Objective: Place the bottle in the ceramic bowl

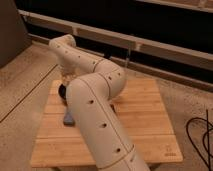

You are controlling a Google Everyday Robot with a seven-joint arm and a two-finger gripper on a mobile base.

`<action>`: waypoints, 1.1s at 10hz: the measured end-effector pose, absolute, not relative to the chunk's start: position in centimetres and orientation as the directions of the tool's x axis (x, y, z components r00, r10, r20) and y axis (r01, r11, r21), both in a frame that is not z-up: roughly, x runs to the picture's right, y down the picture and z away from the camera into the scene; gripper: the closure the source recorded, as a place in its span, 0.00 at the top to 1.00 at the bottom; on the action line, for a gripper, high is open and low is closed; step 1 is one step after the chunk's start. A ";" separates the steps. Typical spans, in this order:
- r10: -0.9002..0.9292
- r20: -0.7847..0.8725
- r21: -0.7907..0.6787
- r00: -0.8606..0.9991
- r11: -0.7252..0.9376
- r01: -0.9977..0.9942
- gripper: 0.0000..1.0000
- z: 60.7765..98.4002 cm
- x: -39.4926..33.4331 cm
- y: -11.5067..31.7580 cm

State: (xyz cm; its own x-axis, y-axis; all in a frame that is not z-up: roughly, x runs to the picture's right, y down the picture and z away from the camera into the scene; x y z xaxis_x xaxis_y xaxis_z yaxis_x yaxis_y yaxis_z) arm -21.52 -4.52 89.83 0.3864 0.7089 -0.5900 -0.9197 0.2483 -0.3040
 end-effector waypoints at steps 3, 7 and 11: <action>0.705 -0.595 -0.301 0.385 0.248 -0.921 0.52 90.1 -21.5 -4.6; 0.701 -0.604 -0.295 0.379 0.245 -0.924 0.80 90.3 -21.2 -4.5; 0.699 -0.614 -0.285 0.367 0.237 -0.929 0.80 90.5 -20.9 -4.3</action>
State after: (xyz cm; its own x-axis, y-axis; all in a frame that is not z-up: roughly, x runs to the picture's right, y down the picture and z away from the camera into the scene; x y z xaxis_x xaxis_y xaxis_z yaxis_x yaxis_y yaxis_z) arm -20.87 -4.28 90.51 0.3669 0.6992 -0.6136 -0.9287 0.2368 -0.2854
